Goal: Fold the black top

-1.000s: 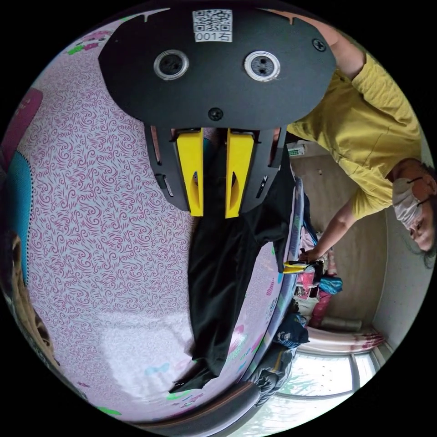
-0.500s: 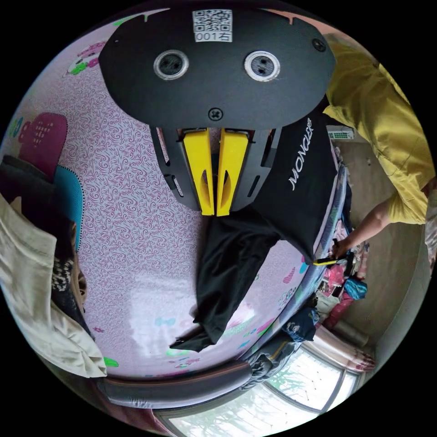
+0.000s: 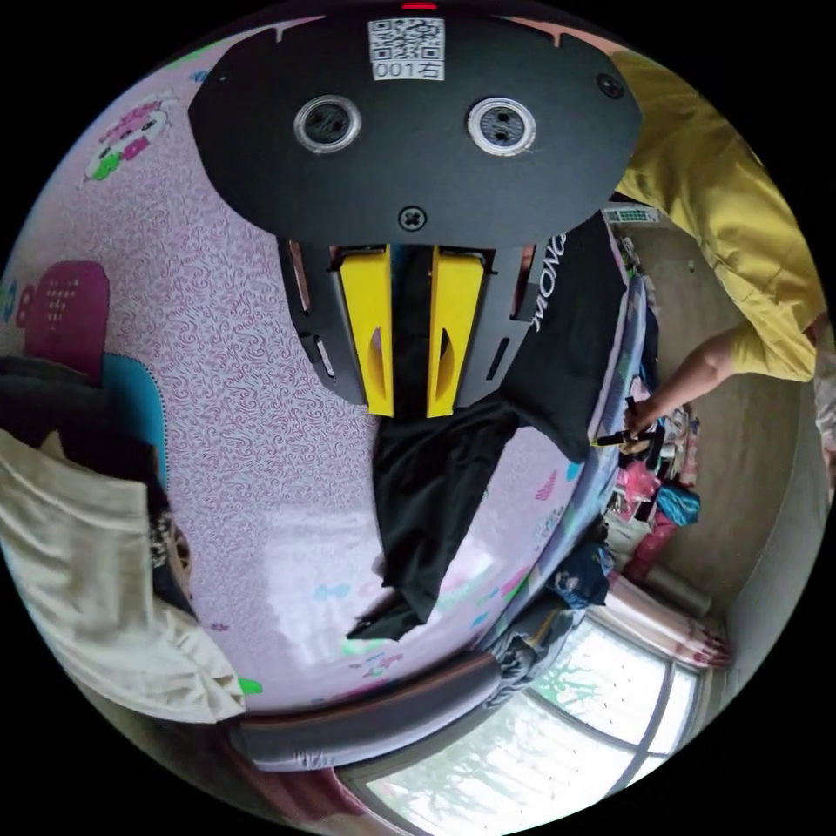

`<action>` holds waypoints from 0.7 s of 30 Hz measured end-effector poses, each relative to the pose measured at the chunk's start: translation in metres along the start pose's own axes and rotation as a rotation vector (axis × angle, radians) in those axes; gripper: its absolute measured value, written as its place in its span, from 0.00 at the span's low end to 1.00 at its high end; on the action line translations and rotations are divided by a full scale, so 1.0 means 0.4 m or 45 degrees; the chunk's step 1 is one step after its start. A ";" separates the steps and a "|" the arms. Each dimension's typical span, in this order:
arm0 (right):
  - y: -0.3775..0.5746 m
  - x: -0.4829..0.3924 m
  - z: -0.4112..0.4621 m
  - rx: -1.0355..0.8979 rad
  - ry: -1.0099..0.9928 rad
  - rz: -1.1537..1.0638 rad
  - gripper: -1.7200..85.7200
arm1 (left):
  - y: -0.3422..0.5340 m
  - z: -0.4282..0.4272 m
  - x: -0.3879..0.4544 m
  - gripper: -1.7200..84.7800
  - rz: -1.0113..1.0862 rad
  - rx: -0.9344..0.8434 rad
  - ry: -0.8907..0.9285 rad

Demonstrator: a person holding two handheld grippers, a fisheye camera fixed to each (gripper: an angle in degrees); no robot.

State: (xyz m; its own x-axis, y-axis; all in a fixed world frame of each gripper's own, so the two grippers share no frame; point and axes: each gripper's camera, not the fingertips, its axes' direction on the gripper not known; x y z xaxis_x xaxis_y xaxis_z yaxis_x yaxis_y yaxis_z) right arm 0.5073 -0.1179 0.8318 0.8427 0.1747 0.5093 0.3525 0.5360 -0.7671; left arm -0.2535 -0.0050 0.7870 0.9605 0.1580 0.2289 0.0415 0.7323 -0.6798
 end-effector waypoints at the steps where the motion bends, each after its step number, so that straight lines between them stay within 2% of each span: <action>1: 0.014 -0.016 -0.010 -0.001 0.006 -0.018 0.06 | 0.041 -0.022 -0.003 0.05 -0.002 0.048 0.035; 5: 0.166 -0.123 -0.013 -0.183 0.012 -0.074 0.04 | 0.255 -0.057 0.044 0.01 0.094 0.019 0.093; 9: 0.377 -0.160 0.035 -0.338 -0.018 0.132 0.07 | 0.466 -0.017 0.110 0.00 0.198 -0.147 0.069; 12: 0.488 -0.179 0.065 -0.342 -0.005 0.219 0.07 | 0.606 0.025 0.162 0.00 0.330 -0.212 0.020; 16: 0.561 -0.199 0.119 -0.373 -0.041 0.227 0.08 | 0.743 0.061 0.195 0.00 0.461 -0.192 0.092; 21: 0.602 -0.257 0.185 -0.245 0.136 0.072 0.05 | 0.872 0.089 0.204 0.00 0.537 -0.124 0.004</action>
State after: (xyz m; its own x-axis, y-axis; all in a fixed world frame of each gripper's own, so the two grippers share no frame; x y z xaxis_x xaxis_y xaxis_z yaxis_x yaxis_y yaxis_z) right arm 0.4754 0.0544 0.6238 0.8981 0.1058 0.4268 0.3660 0.3584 -0.8589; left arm -0.1706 0.2868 0.5935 0.8999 0.4278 -0.0848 -0.3289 0.5380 -0.7762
